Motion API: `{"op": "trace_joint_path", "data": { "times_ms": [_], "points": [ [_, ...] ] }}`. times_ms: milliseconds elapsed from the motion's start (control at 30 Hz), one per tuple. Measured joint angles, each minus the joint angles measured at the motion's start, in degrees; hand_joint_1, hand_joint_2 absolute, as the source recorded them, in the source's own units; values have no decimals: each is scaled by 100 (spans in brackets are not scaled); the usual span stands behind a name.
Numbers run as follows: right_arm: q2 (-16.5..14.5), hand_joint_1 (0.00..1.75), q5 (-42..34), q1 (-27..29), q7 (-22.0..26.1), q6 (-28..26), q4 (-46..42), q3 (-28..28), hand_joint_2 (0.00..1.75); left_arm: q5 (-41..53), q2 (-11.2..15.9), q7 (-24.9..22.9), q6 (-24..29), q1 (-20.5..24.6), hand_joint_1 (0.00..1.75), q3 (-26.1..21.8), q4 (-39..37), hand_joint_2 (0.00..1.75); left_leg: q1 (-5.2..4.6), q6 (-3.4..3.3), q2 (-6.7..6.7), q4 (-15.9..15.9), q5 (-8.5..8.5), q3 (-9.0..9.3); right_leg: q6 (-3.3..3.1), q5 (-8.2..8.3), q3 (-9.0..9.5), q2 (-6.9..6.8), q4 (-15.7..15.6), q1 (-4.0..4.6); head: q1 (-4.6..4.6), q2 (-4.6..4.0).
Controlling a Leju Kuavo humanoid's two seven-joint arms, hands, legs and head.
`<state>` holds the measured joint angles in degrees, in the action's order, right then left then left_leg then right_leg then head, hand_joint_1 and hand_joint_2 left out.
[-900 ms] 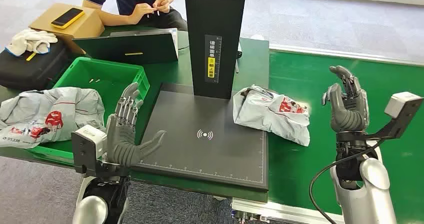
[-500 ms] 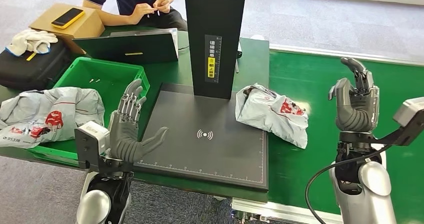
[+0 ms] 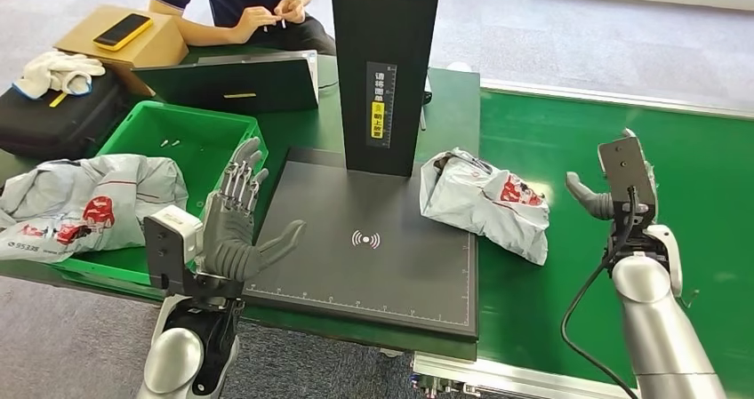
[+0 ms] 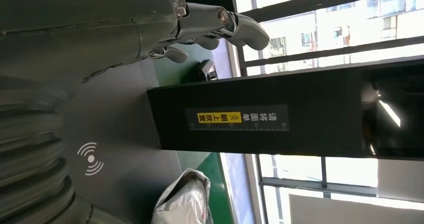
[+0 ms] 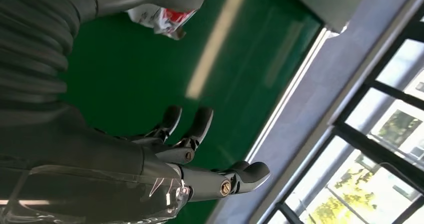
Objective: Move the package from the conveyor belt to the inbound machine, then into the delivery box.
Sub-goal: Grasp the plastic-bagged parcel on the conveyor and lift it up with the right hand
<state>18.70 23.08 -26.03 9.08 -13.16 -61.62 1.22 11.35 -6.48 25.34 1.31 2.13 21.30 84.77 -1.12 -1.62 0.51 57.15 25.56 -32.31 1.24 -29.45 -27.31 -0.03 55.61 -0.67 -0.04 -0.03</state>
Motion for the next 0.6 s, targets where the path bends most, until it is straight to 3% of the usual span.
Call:
{"op": "trace_joint_path", "data": {
  "times_ms": [100,333,500,600],
  "points": [
    [76,0,83,-175,26,-1,578,-2,175,-9,10,-8,1,12,0,32,-9,175,0,0,-1,0,1,-1,0,0,-3,2,0,0,-1,-1],
    [284,0,542,-720,-602,315,1829,-7,175,-11,17,-151,49,20,0,49,-13,175,0,1,-2,-1,1,-4,0,-1,-9,3,0,0,-1,0],
    [392,0,516,-1112,-557,642,2672,83,175,1,19,-213,90,2,0,48,-11,175,0,1,-2,-1,1,-4,0,0,-7,3,1,0,-1,0],
    [392,0,386,-1190,-282,1036,2990,139,175,29,20,-234,106,-18,0,43,-11,175,0,1,-2,-1,1,-6,0,0,-8,3,1,0,-1,-1]
  ]
}}
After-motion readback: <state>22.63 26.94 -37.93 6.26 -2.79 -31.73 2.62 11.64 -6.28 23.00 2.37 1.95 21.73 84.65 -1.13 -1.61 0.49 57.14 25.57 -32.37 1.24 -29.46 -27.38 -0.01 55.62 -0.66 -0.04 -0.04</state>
